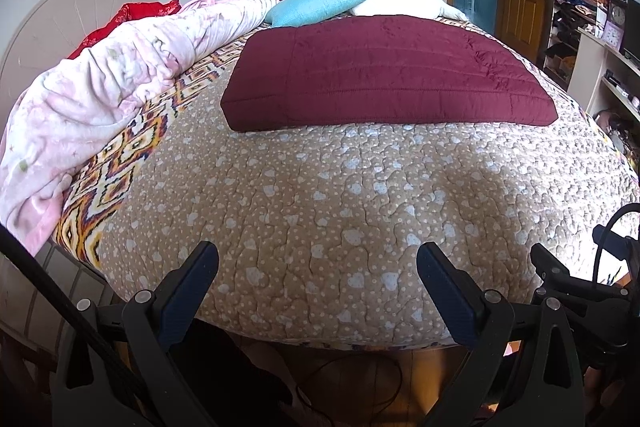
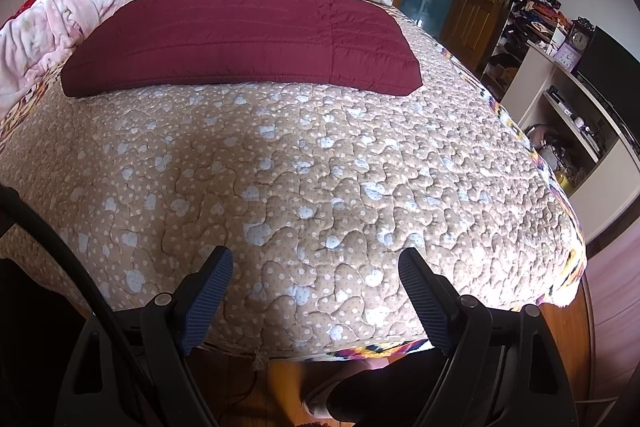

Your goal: Fold large clothes

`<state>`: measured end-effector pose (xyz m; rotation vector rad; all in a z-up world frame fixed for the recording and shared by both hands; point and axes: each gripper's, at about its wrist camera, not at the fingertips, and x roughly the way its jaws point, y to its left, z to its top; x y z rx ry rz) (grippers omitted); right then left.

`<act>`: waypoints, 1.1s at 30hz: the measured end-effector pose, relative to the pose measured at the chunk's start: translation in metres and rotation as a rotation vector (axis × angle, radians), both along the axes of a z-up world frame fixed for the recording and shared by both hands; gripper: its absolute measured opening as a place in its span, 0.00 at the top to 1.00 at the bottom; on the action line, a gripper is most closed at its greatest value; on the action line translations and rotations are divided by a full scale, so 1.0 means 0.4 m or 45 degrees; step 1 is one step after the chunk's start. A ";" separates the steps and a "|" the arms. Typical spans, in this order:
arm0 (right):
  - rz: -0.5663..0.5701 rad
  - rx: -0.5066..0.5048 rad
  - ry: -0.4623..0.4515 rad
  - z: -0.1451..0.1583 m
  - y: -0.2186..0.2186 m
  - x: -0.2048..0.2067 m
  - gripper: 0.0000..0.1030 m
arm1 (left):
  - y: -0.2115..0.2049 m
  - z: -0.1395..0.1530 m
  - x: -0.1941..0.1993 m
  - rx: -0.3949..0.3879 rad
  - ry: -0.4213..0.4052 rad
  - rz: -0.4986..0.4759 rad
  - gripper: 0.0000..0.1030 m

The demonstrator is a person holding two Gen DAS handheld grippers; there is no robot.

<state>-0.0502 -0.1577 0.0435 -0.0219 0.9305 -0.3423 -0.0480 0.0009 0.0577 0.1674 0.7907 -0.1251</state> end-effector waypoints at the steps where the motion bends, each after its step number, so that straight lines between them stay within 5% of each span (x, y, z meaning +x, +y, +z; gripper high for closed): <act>1: 0.001 0.001 0.001 -0.001 0.000 0.000 0.15 | 0.000 -0.001 0.000 -0.001 0.003 0.000 0.04; 33: -0.002 0.017 -0.014 -0.003 0.004 0.002 0.14 | -0.001 -0.017 0.007 0.012 0.040 -0.007 0.04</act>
